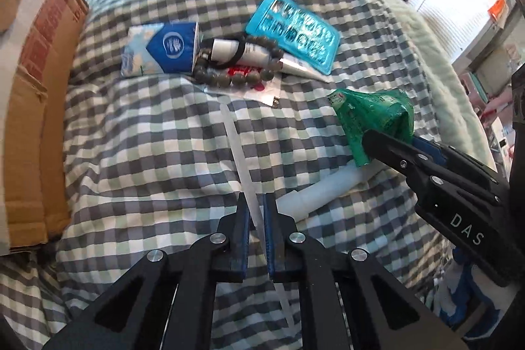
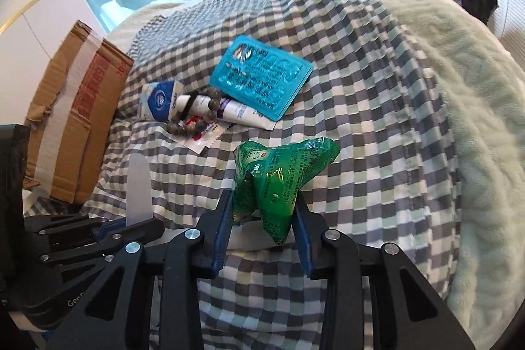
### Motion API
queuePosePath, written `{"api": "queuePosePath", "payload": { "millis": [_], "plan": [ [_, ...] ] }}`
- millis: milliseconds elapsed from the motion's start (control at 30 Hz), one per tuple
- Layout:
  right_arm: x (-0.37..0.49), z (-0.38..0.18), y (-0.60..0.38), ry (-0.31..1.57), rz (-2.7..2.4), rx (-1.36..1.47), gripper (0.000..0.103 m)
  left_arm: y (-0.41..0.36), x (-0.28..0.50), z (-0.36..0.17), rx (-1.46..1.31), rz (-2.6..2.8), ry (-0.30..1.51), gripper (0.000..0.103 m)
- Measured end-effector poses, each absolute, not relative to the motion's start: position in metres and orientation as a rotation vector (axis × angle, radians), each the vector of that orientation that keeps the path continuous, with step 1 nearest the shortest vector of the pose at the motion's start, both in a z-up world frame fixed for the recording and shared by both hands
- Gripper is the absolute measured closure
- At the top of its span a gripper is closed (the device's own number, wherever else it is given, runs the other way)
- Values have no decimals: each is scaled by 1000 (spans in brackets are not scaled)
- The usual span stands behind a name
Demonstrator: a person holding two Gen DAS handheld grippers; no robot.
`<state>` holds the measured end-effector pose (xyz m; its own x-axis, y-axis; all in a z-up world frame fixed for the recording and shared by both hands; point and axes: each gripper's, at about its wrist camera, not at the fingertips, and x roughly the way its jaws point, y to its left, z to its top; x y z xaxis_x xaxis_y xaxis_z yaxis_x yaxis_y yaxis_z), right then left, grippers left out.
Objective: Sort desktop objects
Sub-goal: 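Carry the white comb and green pack over the cardboard box with both grippers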
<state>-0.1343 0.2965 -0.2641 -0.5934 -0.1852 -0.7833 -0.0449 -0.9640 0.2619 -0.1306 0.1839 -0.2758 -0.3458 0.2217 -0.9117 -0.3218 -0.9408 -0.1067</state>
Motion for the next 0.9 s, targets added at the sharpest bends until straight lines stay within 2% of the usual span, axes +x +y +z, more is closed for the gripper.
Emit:
{"api": "queuePosePath", "payload": {
  "millis": [200, 567, 900],
  "plan": [
    [-112, -242, 293, -392, -2769, 1312, 69, 189, -119, -247, -1486, 2355, 134, 96],
    [-70, -204, 264, -379, -2853, 1195, 69, 158, -104, -205, -1349, 2400, 172, 99],
    [-37, -168, 237, -329, -2924, 1117, 69, 125, -84, -168, -1230, 2417, 133, 100]
  ]
}}
